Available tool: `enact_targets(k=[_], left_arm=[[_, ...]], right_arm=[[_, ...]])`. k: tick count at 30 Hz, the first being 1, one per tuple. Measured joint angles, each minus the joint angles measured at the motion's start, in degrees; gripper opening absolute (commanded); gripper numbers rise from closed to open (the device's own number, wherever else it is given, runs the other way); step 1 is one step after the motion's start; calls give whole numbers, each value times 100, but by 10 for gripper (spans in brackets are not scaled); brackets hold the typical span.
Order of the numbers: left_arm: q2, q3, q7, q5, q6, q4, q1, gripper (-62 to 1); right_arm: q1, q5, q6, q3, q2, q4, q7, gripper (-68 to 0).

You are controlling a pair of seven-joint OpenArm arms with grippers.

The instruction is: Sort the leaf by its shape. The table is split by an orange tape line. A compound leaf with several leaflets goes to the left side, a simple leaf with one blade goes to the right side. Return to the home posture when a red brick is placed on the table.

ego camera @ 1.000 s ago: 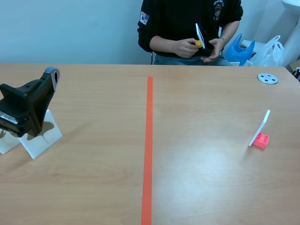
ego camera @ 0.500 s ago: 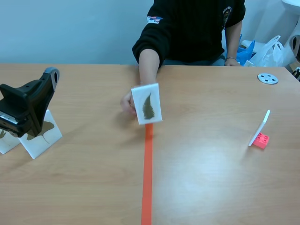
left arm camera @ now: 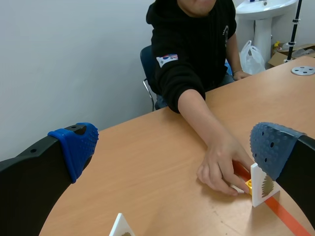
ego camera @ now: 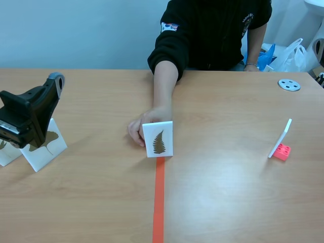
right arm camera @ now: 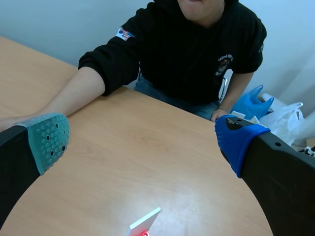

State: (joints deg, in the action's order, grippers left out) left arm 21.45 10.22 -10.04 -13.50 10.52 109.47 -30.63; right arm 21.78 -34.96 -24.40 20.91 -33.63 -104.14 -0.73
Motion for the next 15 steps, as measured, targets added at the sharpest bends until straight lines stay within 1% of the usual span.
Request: enact_targets(k=[15], left_arm=[[0,0,44,0,0,0,0,14]], right_arm=[[0,0,0,0,0,0,20,-67]])
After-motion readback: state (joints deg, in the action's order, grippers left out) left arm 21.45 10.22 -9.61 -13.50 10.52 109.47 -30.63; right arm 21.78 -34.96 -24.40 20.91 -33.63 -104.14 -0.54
